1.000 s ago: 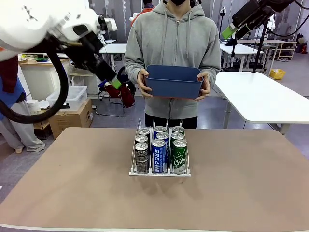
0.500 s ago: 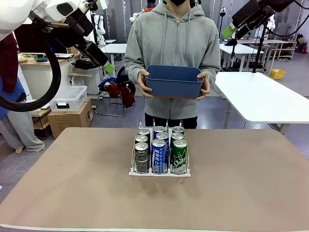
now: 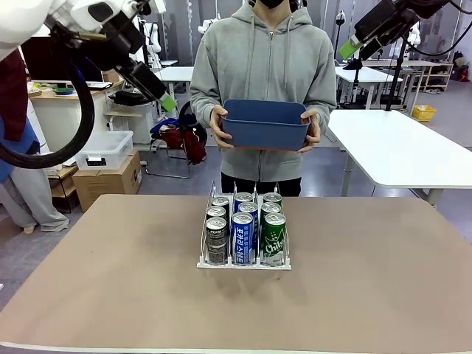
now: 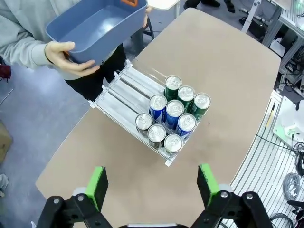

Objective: Fill the beverage cans into the dispenser.
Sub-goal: Place the picked Ionic drink in the line of the Automatic Can Dispenser with the same cans.

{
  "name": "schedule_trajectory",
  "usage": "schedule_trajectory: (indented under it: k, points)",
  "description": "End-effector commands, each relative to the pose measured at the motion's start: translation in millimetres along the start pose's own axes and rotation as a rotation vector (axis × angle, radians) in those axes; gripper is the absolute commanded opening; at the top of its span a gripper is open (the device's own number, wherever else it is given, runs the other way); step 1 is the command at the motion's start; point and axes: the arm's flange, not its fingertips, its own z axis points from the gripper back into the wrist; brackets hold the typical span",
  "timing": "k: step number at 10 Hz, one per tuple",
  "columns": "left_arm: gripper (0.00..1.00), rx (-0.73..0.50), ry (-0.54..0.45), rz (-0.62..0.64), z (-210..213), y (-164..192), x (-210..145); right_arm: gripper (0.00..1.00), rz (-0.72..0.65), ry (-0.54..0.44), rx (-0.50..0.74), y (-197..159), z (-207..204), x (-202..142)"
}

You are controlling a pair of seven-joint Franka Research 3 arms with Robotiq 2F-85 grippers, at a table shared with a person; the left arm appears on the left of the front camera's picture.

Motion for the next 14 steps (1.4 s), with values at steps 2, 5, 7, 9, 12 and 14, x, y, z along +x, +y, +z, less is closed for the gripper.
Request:
schedule_trajectory:
  k: [2,5,7,9,12,14]
  points:
    - [1.0,-0.079,-0.078,-0.005,44,-1,14,1.0,0.001,0.0,0.004,1,-1,-1]
    - [1.0,-0.026,-0.154,-0.048,72,-6,25,1.0,0.001,0.0,0.004,1,-1,-1]
    - [1.0,0.004,-0.177,-0.057,82,-6,30,1.0,0.001,0.0,0.004,1,-1,-1]
    - [1.0,0.01,-0.183,-0.05,87,-7,32,1.0,0.001,0.0,0.004,1,-1,-1]
    - [1.0,0.018,-0.164,-0.031,90,-9,34,1.0,0.001,0.0,0.004,1,-1,-1]
    - [1.0,0.018,-0.164,-0.031,90,-9,34,1.0,0.001,0.0,0.004,1,-1,-1]
